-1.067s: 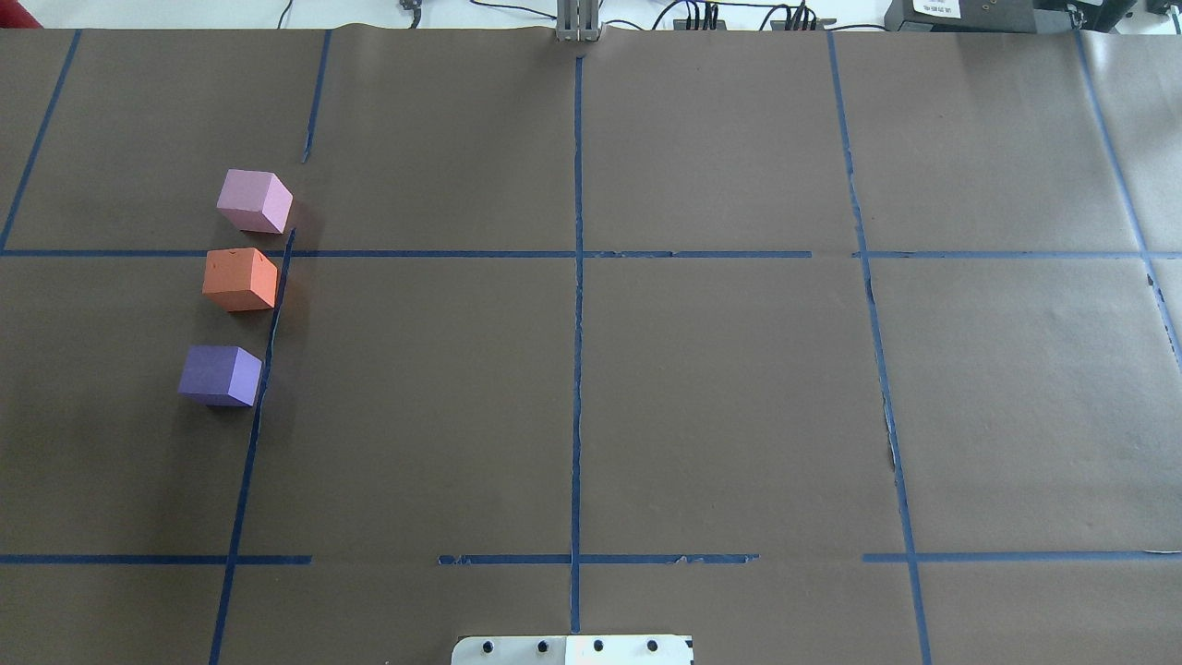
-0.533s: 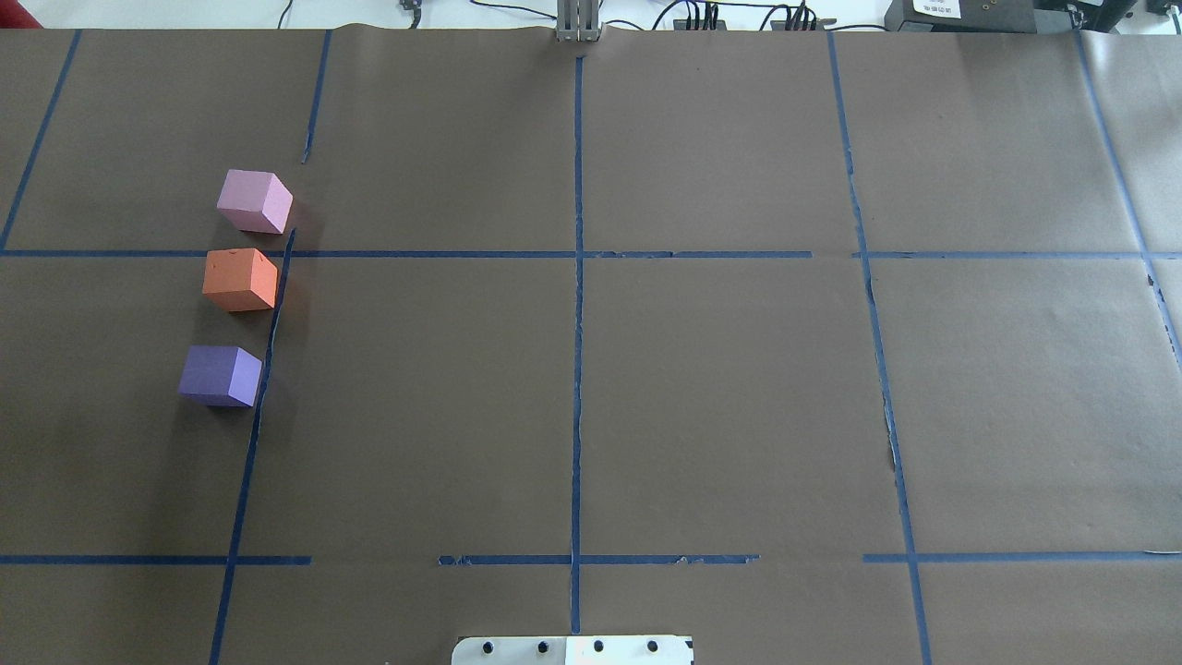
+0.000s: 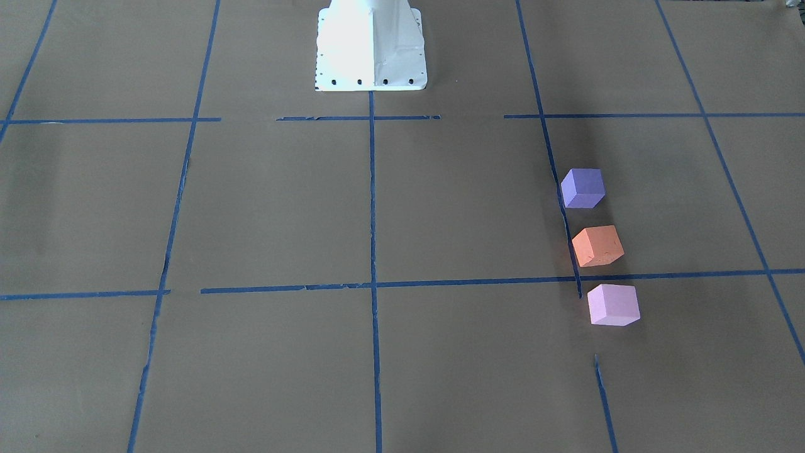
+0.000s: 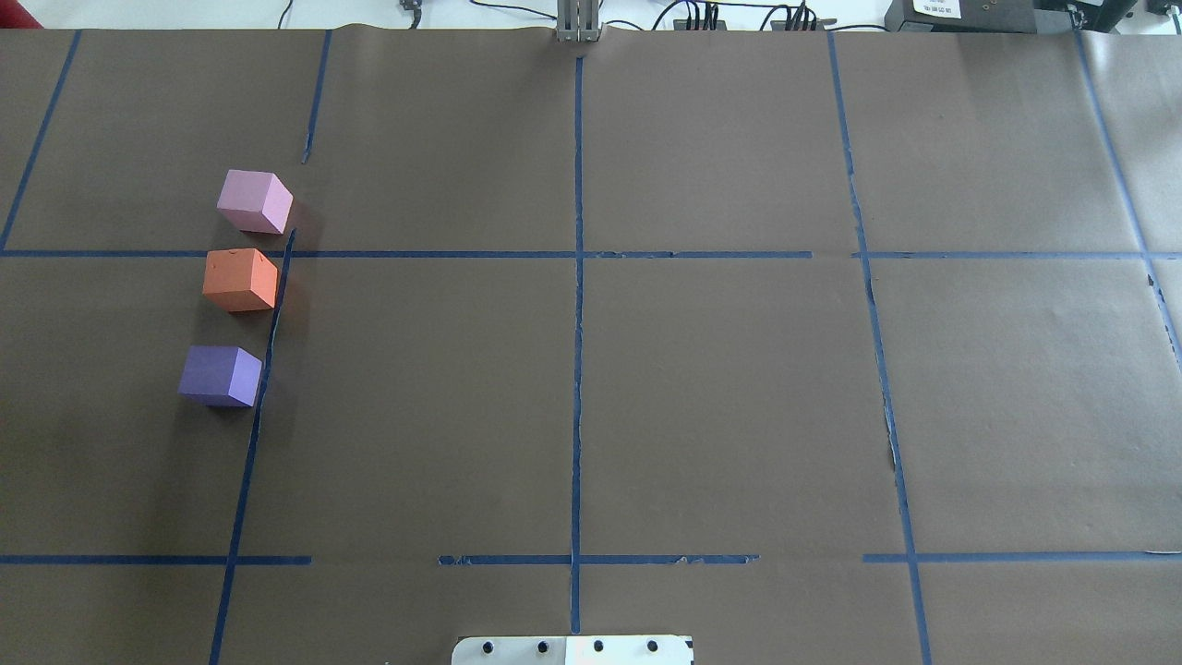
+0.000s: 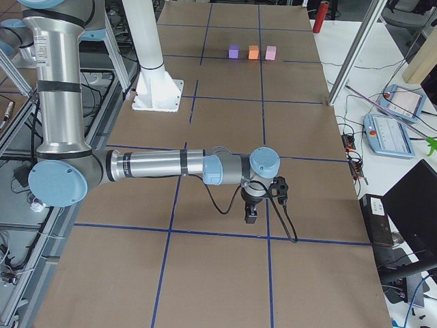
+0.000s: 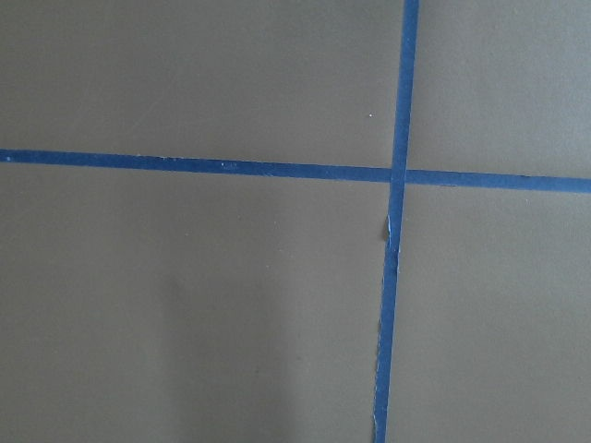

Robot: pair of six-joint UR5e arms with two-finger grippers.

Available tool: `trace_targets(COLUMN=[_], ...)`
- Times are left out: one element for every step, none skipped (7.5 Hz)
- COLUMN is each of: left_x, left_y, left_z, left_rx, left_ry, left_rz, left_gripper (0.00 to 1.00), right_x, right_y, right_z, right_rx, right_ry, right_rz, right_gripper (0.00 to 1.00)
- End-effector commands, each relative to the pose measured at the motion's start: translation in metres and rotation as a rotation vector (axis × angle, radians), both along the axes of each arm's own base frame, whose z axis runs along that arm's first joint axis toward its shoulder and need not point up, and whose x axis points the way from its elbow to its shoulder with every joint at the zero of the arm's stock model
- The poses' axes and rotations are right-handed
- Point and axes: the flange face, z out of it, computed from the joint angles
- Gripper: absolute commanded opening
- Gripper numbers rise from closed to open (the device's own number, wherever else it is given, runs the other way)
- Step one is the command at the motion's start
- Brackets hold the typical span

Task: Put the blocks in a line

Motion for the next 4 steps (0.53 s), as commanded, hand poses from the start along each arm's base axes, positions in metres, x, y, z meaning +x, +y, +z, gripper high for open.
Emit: trace_targets(left_x=[0.0007, 0.0008, 0.0009, 0.0007], left_y=[0.0010, 0.0005, 0.0000, 0.0023], left_z=[-0.0033, -0.0025, -0.0017, 0.0014], left_rx=[0.007, 0.005, 0.003, -0.004], left_ry=[0.011, 0.012, 0.012, 0.011], left_rz=[0.002, 0.002, 0.002, 0.002], left_gripper=[1.00, 1.00, 1.00, 1.00], right_x=[0.0000, 0.0000, 0.0000, 0.0000], right_y=[0.0000, 0.0000, 0.0000, 0.0000], right_z=[-0.0006, 0.0001, 0.0002, 0.0002], right_rx=[0.001, 0.000, 0.000, 0.000], right_ry=[0.000, 0.000, 0.000, 0.000], right_rz=[0.000, 0.000, 0.000, 0.000], right_gripper=[1.00, 1.00, 1.00, 1.00])
